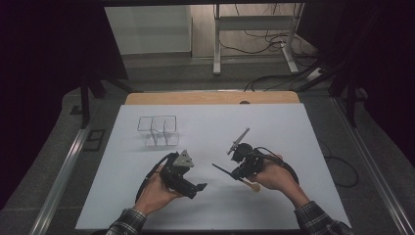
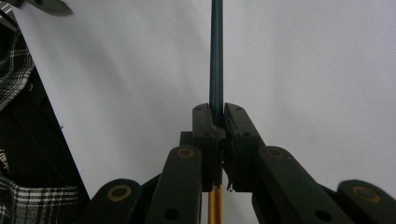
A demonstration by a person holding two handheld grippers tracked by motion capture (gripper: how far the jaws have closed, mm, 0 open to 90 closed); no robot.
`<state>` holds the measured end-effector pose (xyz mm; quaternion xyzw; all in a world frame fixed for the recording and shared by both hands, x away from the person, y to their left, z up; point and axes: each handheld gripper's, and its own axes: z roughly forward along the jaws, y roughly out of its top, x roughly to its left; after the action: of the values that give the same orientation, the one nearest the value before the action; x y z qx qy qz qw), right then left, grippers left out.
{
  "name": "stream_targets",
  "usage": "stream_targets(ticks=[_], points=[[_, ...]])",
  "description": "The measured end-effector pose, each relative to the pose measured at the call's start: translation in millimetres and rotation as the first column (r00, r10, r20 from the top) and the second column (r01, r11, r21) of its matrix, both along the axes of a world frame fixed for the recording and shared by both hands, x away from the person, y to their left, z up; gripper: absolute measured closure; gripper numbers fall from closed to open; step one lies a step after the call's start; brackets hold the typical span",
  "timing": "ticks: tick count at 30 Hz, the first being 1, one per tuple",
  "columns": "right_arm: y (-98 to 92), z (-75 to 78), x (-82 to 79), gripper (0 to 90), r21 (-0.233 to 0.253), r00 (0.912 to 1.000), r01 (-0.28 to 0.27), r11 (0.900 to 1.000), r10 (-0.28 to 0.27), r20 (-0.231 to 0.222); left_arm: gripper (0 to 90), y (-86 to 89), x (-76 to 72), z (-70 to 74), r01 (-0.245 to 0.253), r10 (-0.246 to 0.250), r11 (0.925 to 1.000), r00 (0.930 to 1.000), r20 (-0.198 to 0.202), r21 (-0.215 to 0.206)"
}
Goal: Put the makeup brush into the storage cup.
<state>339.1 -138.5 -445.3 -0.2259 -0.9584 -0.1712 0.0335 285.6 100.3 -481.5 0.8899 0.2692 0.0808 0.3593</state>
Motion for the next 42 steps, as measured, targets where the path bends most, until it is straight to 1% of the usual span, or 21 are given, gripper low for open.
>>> stream_targets(ticks=[4,6,7,8,13,14,16,18,20,22,25,27,29,32,34,37,40,42], points=[[3.8,0.0,-2.0,83.3,-0.003,0.9999,-0.013,1.000,0.013,-0.006,0.0,-5.1,4.0,-1.5,0.010,-0.010,0.9999,1.0000,-0.001,0.008],[5.5,0.2,-2.4,83.3,-0.007,0.9996,-0.029,1.000,0.029,-0.004,0.0,-7.5,5.5,-2.0,0.013,-0.013,0.9999,0.9999,0.002,0.007],[7.0,0.2,-3.3,83.3,0.000,0.9996,-0.024,1.000,0.024,-0.011,0.0,-8.1,6.5,-1.7,0.021,-0.021,0.9996,0.9998,0.004,0.017],[8.1,0.7,-3.9,83.3,-0.003,0.9996,-0.028,1.000,0.028,-0.011,0.0,-9.5,7.1,-1.9,0.022,-0.022,0.9997,0.9997,0.005,0.013],[14.7,2.2,-7.9,83.3,0.012,0.9983,-0.051,0.999,0.051,-0.026,0.0,-16.1,10.3,-4.2,0.050,-0.051,0.9981,0.9987,0.007,0.035],[16.0,2.5,-8.5,83.3,0.008,0.9977,-0.063,0.998,0.064,-0.023,0.0,-17.8,10.5,-4.9,0.054,-0.055,0.9979,0.9985,0.006,0.036],[18.9,3.1,-10.5,83.3,0.010,0.9973,-0.066,0.998,0.067,-0.029,0.1,-20.9,11.0,-5.6,0.065,-0.065,0.9971,0.9979,0.007,0.041],[20.6,3.0,-11.4,83.3,0.009,0.9965,-0.076,0.997,0.076,-0.034,1.0,-23.4,11.2,-6.1,0.077,-0.078,0.9961,0.9970,0.008,0.043],[22.0,2.8,-12.2,83.3,0.009,0.9958,-0.082,0.997,0.082,-0.039,2.6,-25.4,11.3,-6.5,0.094,-0.095,0.9942,0.9953,0.017,0.052],[23.1,2.4,-12.8,83.3,0.013,0.9952,-0.086,0.996,0.087,-0.046,4.6,-27.6,11.0,-7.0,0.103,-0.104,0.9936,0.9944,0.020,0.047],[24.5,2.4,-13.8,83.3,0.010,0.9942,-0.094,0.996,0.094,-0.051,9.2,-29.6,10.2,-6.8,0.116,-0.118,0.9921,0.9924,0.036,0.048],[25.6,2.5,-15.2,83.3,0.013,0.9943,-0.089,0.996,0.090,-0.058,13.9,-30.6,8.9,-5.9,0.122,-0.124,0.9914,0.9910,0.051,0.048],[26.1,2.5,-15.7,83.3,0.015,0.9932,-0.096,0.995,0.097,-0.065,20.5,-30.8,7.1,-4.6,0.138,-0.142,0.9891,0.9877,0.067,0.052],[26.7,2.9,-16.5,83.2,0.014,0.9923,-0.099,0.995,0.100,-0.073,30.0,-31.6,4.4,-3.6,0.166,-0.171,0.9840,0.9821,0.079,0.065],[26.4,3.0,-16.3,83.3,0.015,0.9917,-0.102,0.995,0.103,-0.077,35.2,-32.3,3.0,-3.8,0.177,-0.185,0.9803,0.9785,0.092,0.087],[25.8,3.8,-16.1,83.3,0.018,0.9912,-0.104,0.994,0.105,-0.081,41.5,-32.7,1.9,-4.7,0.193,-0.205,0.9746,0.9737,0.100,0.113],[25.8,4.2,-16.0,83.3,0.017,0.9896,-0.118,0.993,0.119,-0.082,47.3,-33.4,0.4,-5.4,0.211,-0.225,0.9698,0.9680,0.112,0.122],[26.9,3.9,-17.2,83.2,0.018,0.9896,-0.113,0.993,0.114,-0.088,52.2,-33.8,-0.8,-4.9,0.224,-0.239,0.9659,0.9636,0.119,0.130]])
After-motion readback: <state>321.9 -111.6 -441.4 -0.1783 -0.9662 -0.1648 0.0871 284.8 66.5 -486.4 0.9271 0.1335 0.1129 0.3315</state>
